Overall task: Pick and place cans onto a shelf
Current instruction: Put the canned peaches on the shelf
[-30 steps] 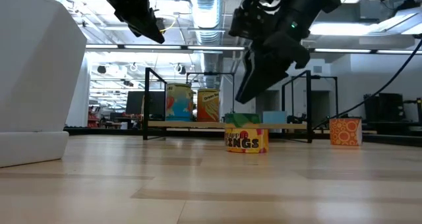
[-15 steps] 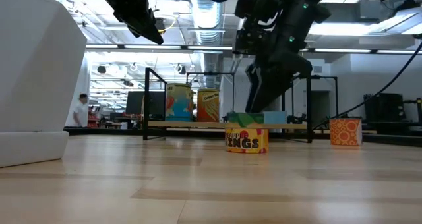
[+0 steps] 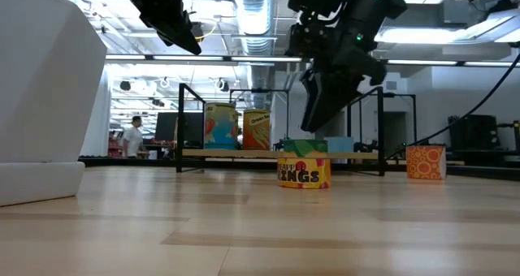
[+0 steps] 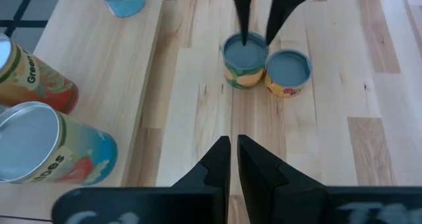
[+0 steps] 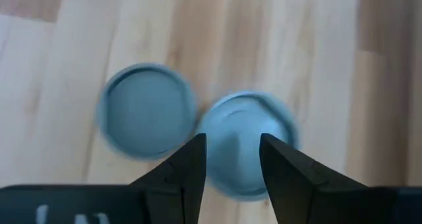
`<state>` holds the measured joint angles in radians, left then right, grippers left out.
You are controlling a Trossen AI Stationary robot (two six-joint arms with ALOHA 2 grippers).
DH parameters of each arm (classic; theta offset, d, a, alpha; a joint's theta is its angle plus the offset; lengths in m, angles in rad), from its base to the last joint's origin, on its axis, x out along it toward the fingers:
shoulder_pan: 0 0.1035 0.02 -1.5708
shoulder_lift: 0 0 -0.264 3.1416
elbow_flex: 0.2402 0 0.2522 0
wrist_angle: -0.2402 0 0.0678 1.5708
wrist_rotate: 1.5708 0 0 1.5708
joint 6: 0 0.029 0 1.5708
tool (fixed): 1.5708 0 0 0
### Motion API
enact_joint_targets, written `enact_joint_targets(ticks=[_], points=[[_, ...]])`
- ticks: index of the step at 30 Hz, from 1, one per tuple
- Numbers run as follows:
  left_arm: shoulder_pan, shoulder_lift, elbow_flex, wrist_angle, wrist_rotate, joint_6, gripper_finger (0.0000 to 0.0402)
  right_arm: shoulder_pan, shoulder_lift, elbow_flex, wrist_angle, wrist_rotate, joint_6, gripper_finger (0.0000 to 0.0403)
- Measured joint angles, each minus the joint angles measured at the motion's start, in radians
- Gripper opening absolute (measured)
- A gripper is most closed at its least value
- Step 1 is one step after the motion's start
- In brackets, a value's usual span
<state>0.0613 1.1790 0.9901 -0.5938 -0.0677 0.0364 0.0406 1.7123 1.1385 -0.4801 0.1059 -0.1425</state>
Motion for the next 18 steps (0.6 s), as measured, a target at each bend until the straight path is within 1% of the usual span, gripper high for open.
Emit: enact_joint_targets(ticks=[6,8,11,14,18], points=[[0.0,0.0,0.0,0.0,0.0,0.003,0.0018,0.035,0.015,-0.002,-0.041,-0.006,0.027,0.0163],[0.0,0.0,0.0,0.0,0.0,0.01,0.0018,0.042,0.027,0.002,-0.011,-0.003,0.029,0.0162],[0.0,0.0,0.0,0.001,0.0,0.011,0.0018,0.043,0.032,-0.001,-0.025,-0.005,0.029,0.016],[0.0,0.0,0.0,0.0,0.0,0.011,0.0018,0.037,0.073,0.0,-0.001,0.002,0.029,0.0159],[0.0,0.0,0.0,-0.001,0.0,0.01,0.0018,0.035,0.089,0.004,0.009,0.015,0.03,0.0158]])
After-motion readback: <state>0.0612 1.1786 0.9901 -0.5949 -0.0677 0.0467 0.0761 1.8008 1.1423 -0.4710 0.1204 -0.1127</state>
